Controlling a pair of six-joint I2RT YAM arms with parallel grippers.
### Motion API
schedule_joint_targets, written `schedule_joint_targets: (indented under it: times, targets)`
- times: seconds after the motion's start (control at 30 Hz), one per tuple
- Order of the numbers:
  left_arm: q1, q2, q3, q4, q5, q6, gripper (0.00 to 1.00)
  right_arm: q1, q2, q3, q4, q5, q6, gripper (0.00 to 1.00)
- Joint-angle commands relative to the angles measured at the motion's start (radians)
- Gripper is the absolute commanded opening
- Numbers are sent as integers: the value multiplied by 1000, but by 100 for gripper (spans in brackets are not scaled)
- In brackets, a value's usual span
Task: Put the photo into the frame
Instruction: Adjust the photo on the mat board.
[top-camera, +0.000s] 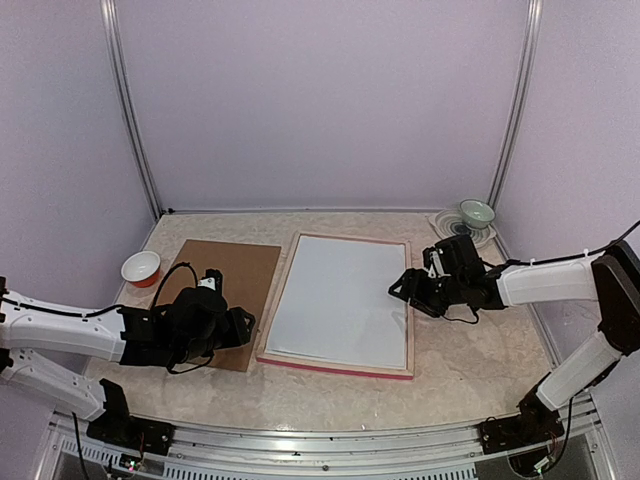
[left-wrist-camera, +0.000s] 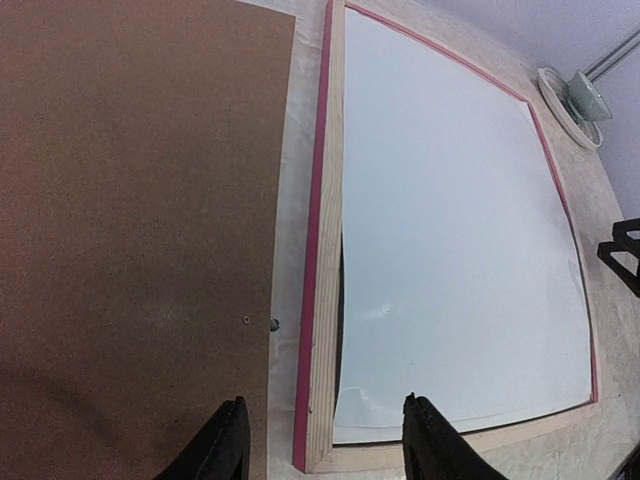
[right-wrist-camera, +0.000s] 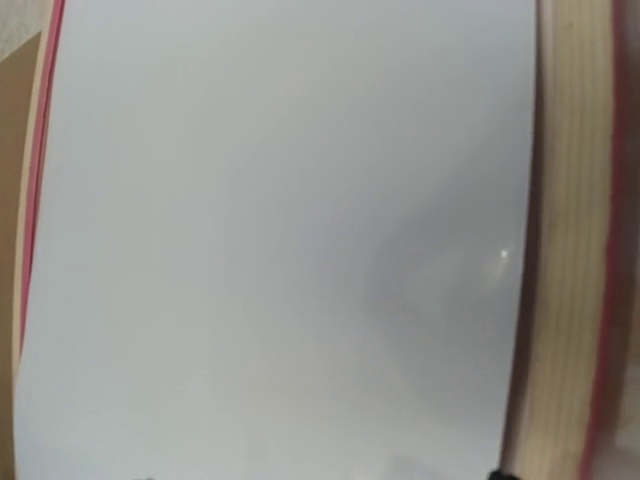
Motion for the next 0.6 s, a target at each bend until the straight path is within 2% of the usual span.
schedule_joint_targets:
  times: [0.0,0.27,0.57]
  targets:
    - [0,-1,18,2,3,12,53,10,-43,22,-41,54,-38,71]
    - [9,41,36,15,3,34,53,3,-69,23,-41,85,-71,73]
    - [7,138,65,75,33,41,53,16,-18,35,-94,126,-166,73]
